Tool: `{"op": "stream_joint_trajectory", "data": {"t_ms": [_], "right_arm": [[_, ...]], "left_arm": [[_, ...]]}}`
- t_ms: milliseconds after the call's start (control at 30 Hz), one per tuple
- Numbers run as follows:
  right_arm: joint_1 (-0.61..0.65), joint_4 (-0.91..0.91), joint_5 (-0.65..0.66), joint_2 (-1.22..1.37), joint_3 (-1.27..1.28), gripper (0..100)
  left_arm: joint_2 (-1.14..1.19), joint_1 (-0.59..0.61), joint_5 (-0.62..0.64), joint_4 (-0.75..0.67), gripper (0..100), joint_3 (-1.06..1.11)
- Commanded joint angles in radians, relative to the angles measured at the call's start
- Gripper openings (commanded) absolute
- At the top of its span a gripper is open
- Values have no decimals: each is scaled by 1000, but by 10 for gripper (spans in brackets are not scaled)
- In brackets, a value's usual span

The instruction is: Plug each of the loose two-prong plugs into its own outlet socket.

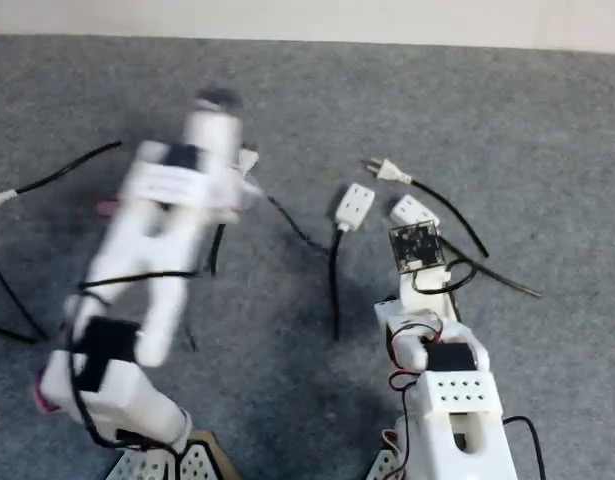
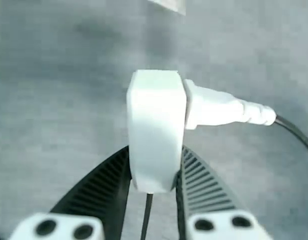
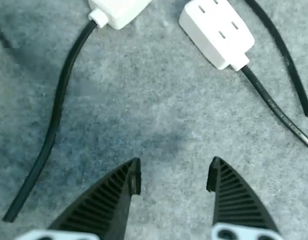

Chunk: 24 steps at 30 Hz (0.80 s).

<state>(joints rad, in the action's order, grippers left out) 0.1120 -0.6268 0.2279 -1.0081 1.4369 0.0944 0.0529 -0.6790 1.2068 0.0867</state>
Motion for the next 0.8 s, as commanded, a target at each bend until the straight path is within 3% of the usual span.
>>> {"op": "stream_joint_trajectory", "data": {"t_ms": [0, 267, 533, 633, 767], "right_arm": [[7, 21, -2, 10, -8, 208], [12, 21, -2, 10, -5, 208], [12, 33, -2, 10, -2, 208], [12, 47, -2, 10, -1, 208], [12, 47, -2, 10, -1, 208]], "left_arm": [[-19, 266, -77, 12, 4, -159], [349, 553, -124, 12, 4, -504], [753, 690, -124, 21, 4, -875], [854, 708, -126, 84, 14, -981], [903, 708, -123, 216, 187, -1125]]}}
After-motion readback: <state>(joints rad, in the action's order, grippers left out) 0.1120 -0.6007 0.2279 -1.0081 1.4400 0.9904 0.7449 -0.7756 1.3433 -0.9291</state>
